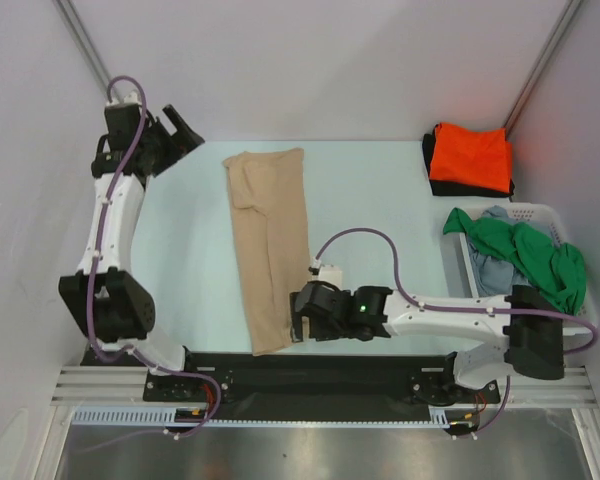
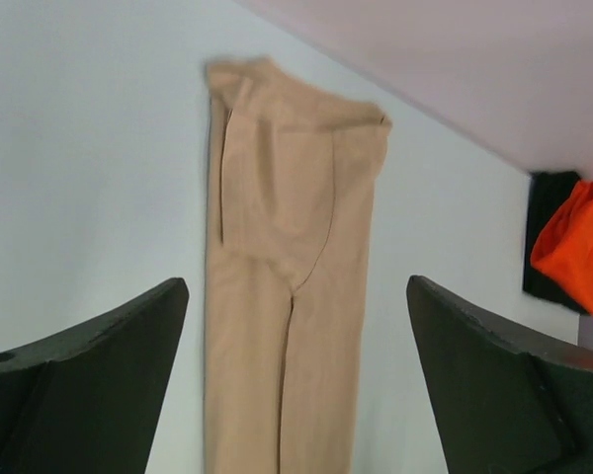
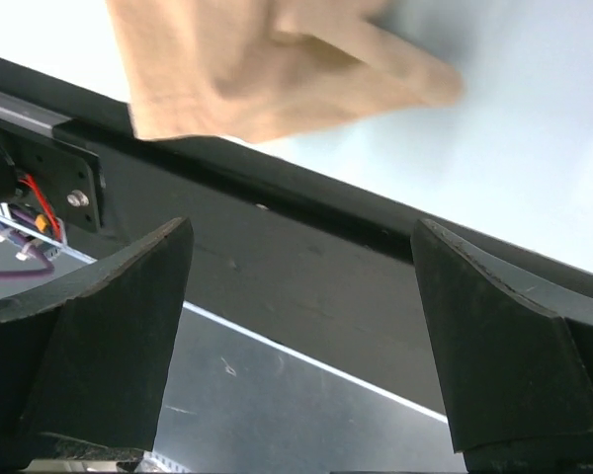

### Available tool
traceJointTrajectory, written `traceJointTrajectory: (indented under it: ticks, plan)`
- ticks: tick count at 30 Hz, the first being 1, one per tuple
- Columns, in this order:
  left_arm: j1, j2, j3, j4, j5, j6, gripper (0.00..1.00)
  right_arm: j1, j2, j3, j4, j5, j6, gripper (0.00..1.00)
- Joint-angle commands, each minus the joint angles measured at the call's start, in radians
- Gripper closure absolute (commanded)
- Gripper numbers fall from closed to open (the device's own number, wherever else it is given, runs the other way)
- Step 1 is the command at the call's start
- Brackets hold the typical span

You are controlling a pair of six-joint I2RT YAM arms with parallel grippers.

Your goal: Fold and stack the t-shirts

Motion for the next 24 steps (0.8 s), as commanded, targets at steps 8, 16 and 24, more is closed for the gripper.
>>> traceJointTrajectory:
  ticks: [8,16,24]
  plan:
    - [-0.082,-0.461,-0.707,0.054,0.068,0.024,0.03,-0.177,-0.053,-0.164,0.236,-0.015,-0.134,0.16]
    - [-0.094,-0.727,-0.940,0.007,0.075,0.061,0.03,-0.230,0.097,-0.184,0.472,-0.156,-0.253,0.25]
    - [-0.094,-0.822,-0.996,-0.032,0.091,0.084,0.03,-0.133,0.139,-0.264,0.578,-0.166,-0.190,0.32]
